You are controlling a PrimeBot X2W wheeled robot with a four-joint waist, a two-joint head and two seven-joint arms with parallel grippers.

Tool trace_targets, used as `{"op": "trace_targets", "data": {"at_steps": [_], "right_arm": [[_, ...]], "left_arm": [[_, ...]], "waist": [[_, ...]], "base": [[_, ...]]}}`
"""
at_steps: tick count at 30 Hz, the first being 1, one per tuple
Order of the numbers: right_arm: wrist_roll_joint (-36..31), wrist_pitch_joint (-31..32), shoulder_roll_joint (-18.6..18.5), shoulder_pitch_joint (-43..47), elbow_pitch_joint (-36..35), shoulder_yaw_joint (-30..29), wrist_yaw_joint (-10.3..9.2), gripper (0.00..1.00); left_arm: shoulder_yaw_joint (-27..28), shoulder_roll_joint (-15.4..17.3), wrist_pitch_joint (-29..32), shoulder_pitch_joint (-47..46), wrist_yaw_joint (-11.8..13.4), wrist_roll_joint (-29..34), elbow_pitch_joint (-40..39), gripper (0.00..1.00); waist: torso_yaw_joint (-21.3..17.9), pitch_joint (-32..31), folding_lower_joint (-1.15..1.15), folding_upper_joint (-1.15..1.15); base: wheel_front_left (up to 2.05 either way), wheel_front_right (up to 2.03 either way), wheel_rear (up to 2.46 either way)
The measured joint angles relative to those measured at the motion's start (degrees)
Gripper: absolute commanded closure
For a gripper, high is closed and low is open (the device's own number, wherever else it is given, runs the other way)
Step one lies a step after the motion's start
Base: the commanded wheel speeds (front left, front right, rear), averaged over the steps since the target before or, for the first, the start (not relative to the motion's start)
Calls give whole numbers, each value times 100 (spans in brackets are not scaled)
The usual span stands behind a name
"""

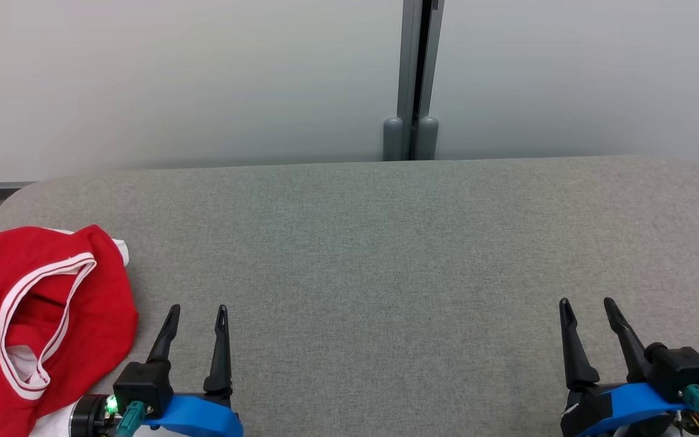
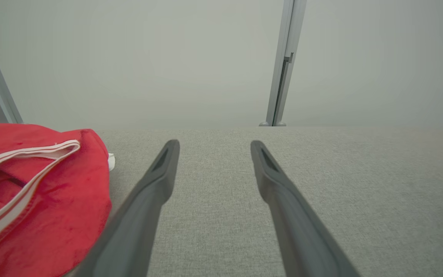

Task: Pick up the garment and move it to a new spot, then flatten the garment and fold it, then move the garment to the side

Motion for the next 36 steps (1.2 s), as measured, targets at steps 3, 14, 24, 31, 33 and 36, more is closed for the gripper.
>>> {"op": "trace_targets", "data": {"at_steps": [3, 14, 24, 31, 33, 36], "right_arm": [[-108, -24, -1, 0, 7, -7, 0, 0], [-165, -59, -2, 0, 21, -20, 0, 0], [-175, -75, -8, 45, -14, -157, 0, 0], [-162, -77, -8, 67, -26, -125, 0, 0], [-142, -79, -9, 71, -29, -124, 0, 0], [-112, -82, -8, 79, -8, -96, 1, 0]], "left_arm": [[-12, -1, -24, -1, 24, 68, 1, 0], [-9, -8, -42, -1, 82, 5, 9, 0], [-66, 15, -38, -50, 109, -4, -35, 0], [-79, 57, -18, -80, 103, -48, -70, 0], [-90, 70, -13, -83, 99, -57, -75, 0], [-97, 110, 13, -68, 130, -65, -103, 0]], "waist": [[14, -8, 0, 0], [54, -4, 0, 0], [504, -37, 0, 0], [1263, -108, 1, 0], [1515, -139, 0, 0], [1878, -174, 1, 0]], "base": [[0, 0, 0], [0, 0, 0], [0, 0, 0], [0, 0, 0], [0, 0, 0], [0, 0, 0]]}}
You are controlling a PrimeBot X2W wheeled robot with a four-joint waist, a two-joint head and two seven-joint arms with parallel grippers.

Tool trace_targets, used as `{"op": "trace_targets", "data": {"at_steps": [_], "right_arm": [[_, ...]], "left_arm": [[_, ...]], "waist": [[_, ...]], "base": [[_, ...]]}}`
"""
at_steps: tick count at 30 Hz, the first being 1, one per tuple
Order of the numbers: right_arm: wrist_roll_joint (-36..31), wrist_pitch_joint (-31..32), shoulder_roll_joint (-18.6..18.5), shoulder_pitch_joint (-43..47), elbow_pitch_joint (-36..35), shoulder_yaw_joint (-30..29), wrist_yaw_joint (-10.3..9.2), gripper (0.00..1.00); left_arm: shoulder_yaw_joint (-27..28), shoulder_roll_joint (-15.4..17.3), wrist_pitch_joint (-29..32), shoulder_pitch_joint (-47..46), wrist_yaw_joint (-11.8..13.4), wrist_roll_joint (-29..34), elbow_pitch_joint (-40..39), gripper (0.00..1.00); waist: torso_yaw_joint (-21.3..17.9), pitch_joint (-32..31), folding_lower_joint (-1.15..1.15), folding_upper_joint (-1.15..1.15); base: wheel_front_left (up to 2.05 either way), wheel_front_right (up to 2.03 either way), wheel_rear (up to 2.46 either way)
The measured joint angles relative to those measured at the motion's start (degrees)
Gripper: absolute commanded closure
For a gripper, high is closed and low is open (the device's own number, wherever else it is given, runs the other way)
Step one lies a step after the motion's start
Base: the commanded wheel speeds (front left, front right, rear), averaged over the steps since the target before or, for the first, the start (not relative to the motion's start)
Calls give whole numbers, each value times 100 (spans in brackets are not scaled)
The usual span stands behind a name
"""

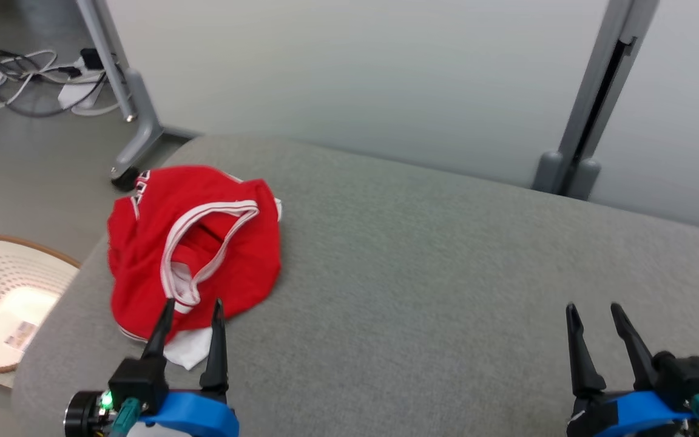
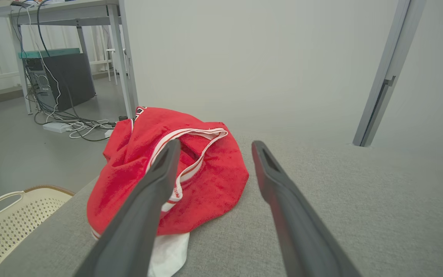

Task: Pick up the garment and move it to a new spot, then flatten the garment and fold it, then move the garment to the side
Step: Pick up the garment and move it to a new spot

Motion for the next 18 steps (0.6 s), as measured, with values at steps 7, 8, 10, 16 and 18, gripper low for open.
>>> {"op": "trace_targets", "data": {"at_steps": [7, 8, 10, 16, 18], "right_arm": [[53, -37, 0, 23, 20, 54, 0, 0], [55, -38, -1, 24, 24, 66, 0, 0], [56, -37, 0, -4, 23, 172, 0, 0], [5, 27, 0, -264, 99, 411, 0, 0], [-13, 63, 4, -336, 120, 485, 0, 0]], "left_arm": [[13, 78, 38, 76, 26, -25, -73, 0], [18, 86, 51, 81, 37, -29, -81, 0], [71, 111, 49, 141, 89, -67, -140, 0], [232, 96, -4, 280, 231, -186, -308, 0], [257, 81, -25, 326, 276, -203, -347, 0]], "waist": [[778, -36, -1, 0], [877, -35, 0, 0], [988, 43, -2, 0], [1148, 268, 0, 0], [1173, 323, 0, 0]], "base": [[0, 0, 0], [0, 0, 0], [0, 0, 0], [0, 0, 0], [0, 0, 0]]}}
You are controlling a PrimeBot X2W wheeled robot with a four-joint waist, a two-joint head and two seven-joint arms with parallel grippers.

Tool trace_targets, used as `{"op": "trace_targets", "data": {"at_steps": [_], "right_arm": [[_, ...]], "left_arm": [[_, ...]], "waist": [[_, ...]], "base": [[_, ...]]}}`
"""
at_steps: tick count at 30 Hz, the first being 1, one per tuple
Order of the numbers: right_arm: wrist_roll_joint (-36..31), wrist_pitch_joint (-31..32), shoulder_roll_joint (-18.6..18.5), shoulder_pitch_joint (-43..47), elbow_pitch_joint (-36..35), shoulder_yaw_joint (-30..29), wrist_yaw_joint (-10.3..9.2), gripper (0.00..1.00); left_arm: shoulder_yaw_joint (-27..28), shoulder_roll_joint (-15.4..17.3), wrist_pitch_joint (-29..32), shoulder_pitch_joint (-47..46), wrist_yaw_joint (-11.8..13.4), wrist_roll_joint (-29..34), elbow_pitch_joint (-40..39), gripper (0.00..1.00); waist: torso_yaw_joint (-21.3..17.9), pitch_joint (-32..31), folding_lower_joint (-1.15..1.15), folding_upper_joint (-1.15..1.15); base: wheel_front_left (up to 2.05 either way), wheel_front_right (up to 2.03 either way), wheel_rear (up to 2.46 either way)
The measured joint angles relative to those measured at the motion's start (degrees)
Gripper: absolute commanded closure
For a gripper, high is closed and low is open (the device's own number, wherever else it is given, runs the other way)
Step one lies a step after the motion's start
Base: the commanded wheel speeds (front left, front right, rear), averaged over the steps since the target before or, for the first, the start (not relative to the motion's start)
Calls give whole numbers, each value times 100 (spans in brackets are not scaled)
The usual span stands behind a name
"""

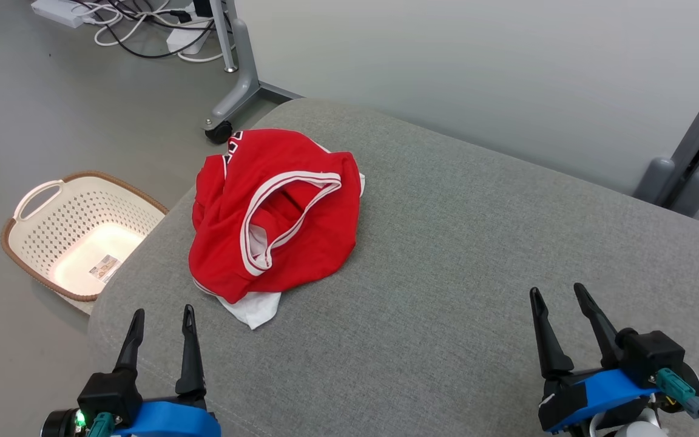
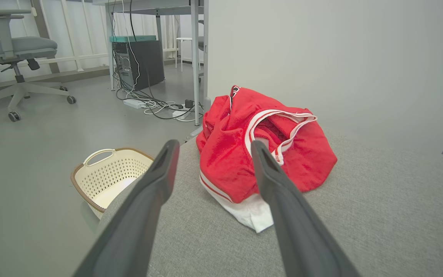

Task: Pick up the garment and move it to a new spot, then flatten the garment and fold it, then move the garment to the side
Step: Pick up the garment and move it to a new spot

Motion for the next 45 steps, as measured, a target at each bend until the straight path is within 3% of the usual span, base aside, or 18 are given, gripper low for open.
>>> {"op": "trace_targets", "data": {"at_steps": [14, 23, 30, 37, 45], "right_arm": [[-37, 8, -3, -110, 69, -7, 0, 0], [-133, -20, -4, -5, -103, -287, 0, 0], [-368, 202, -7, -106, -502, -192, 0, 0], [-598, 371, -5, -309, -871, -146, 0, 0], [-645, 453, -5, -444, -1117, -127, 0, 0]], "left_arm": [[166, -27, 120, -29, 36, -257, -169, 0], [452, 491, 1079, -1222, -382, -793, -343, 0], [878, 902, 1912, -2388, -621, -1437, 209, 0], [1150, 1244, 2474, -3091, -601, -1746, 1143, 0], [1329, 1512, 3027, -3274, -502, -1972, 1886, 0]], "waist": [[30, 134, 0, 0], [-11, 390, -1, 0], [-564, 1091, -1, 0], [-1189, 1670, 1, 0], [-1709, 2052, 0, 0]], "base": [[0, 0, 0], [0, 0, 0], [0, 0, 0], [0, 0, 0], [0, 0, 0]]}}
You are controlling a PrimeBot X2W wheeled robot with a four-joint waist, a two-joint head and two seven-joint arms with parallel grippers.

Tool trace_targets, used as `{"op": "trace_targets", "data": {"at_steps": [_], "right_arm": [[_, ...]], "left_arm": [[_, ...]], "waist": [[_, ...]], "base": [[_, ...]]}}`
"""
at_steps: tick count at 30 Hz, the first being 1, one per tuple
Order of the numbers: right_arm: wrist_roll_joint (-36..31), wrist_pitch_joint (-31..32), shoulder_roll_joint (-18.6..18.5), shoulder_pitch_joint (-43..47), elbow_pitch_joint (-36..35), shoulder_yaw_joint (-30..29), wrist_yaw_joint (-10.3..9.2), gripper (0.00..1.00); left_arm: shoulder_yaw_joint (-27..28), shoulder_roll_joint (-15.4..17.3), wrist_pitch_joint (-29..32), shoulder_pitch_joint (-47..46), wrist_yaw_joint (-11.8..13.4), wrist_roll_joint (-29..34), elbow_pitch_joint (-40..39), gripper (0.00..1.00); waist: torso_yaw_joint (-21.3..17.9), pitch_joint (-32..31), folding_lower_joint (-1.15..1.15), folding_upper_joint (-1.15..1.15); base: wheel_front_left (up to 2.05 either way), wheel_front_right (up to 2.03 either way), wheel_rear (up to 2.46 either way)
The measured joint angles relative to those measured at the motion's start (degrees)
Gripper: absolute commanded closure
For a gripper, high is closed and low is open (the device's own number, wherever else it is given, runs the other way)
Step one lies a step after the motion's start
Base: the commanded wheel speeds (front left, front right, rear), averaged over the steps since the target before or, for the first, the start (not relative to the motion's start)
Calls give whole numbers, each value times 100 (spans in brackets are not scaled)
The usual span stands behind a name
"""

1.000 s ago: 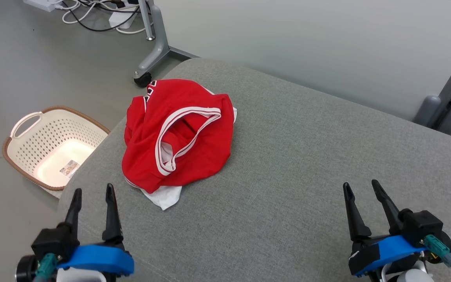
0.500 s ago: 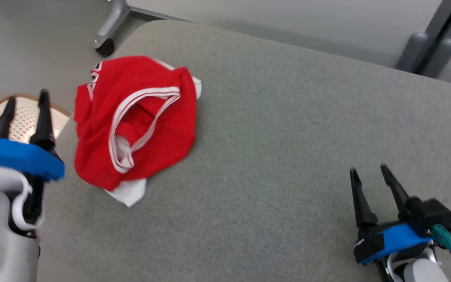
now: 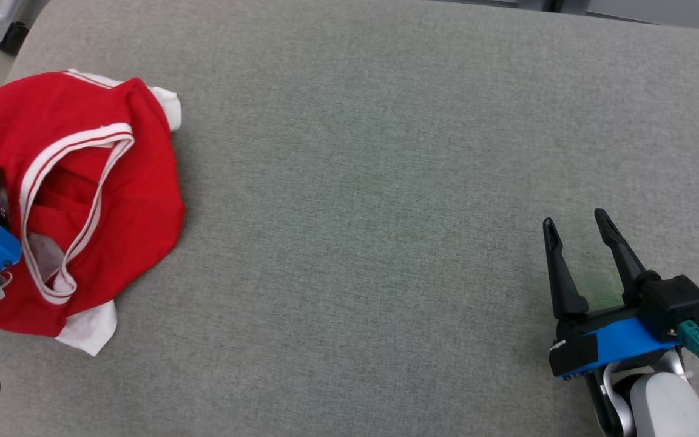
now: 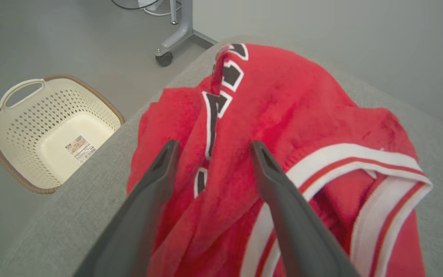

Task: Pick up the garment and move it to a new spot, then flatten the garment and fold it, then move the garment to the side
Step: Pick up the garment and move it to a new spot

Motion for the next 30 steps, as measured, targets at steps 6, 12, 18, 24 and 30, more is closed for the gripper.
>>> {"op": "trace_targets", "data": {"at_steps": [6, 12, 18, 24, 30], "right_arm": [[70, -4, 0, -13, -26, 35, 0, 0], [127, -54, -1, -1, -2, 63, 0, 0], [281, -137, -1, 15, 110, 105, 0, 0], [512, -285, -1, 70, 355, 118, 0, 0], [823, -458, 0, 226, 683, 154, 0, 0]], "left_arm": [[132, 118, 458, 85, 102, -224, 389, 0], [147, 41, 1127, 301, 165, -519, 448, 100], [115, 220, 1017, 318, 110, -414, 1, 100], [-7, 527, 929, 93, -35, -219, -719, 100], [-402, 751, 1103, -465, -291, 0, -1729, 100]], "waist": [[-315, 79, 0, 0], [-468, 11, -1, 0], [-497, -221, -1, 0], [-474, -655, -2, 0], [-593, -1294, -3, 0]], "base": [[0, 0, 0], [0, 0, 0], [0, 0, 0], [0, 0, 0], [0, 0, 0]]}}
